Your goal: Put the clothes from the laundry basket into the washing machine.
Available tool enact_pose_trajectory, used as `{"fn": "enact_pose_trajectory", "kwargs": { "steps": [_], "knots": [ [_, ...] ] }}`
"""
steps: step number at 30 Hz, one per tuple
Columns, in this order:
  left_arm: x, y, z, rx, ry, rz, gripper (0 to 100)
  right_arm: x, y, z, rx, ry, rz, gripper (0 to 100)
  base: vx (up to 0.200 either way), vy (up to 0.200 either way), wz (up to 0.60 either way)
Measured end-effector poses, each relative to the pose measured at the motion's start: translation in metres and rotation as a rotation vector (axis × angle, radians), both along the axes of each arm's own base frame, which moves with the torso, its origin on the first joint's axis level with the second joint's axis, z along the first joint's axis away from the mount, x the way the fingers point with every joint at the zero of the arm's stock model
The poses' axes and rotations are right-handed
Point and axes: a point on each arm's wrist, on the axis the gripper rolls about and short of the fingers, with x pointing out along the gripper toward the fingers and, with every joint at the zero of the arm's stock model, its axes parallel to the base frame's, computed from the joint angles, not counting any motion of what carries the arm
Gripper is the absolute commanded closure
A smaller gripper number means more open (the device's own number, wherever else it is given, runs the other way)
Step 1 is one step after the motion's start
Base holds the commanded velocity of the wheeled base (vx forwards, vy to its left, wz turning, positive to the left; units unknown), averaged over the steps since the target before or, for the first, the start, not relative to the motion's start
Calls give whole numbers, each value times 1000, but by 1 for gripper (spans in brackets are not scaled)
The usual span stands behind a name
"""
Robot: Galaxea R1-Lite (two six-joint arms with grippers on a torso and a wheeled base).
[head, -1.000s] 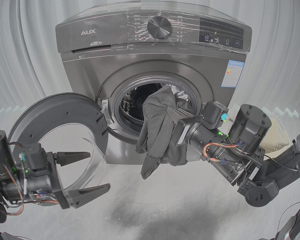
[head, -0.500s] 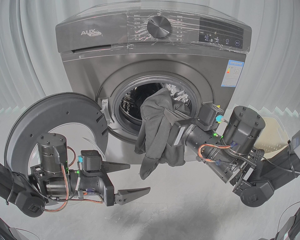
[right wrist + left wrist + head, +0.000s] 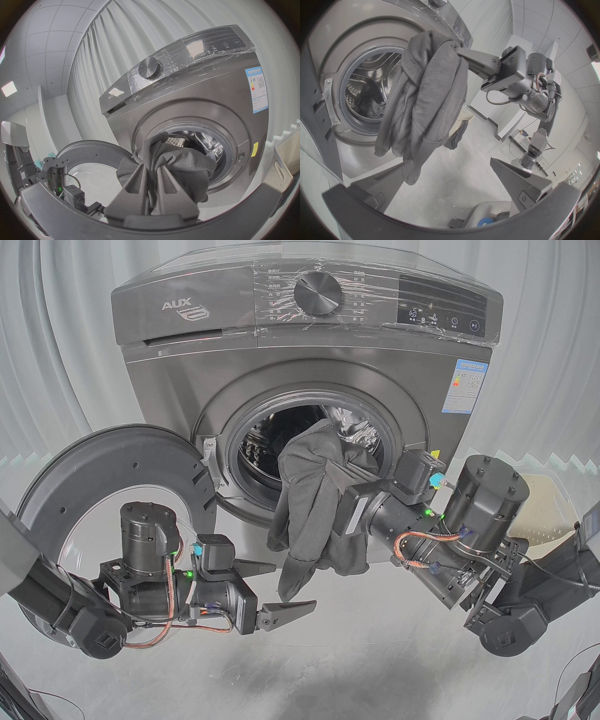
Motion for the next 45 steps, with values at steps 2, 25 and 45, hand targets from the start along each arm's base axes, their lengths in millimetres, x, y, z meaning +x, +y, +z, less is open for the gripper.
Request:
{"fn": "enact_pose_trajectory", "kwargs": {
  "steps": [2, 25, 45],
  "knots": [
    [5, -2, -1, 6, -4, 18, 0, 0, 0, 0, 0, 0, 1, 100, 0, 0, 0],
    [37, -29, -8, -33, -103, 53, 100, -4, 0, -2, -7, 6, 9, 100, 0, 0, 0],
    [-5, -30, 25, -107, -179, -17, 100, 5, -10, -21, -44, 23, 5, 0, 0, 0, 0]
  ]
}}
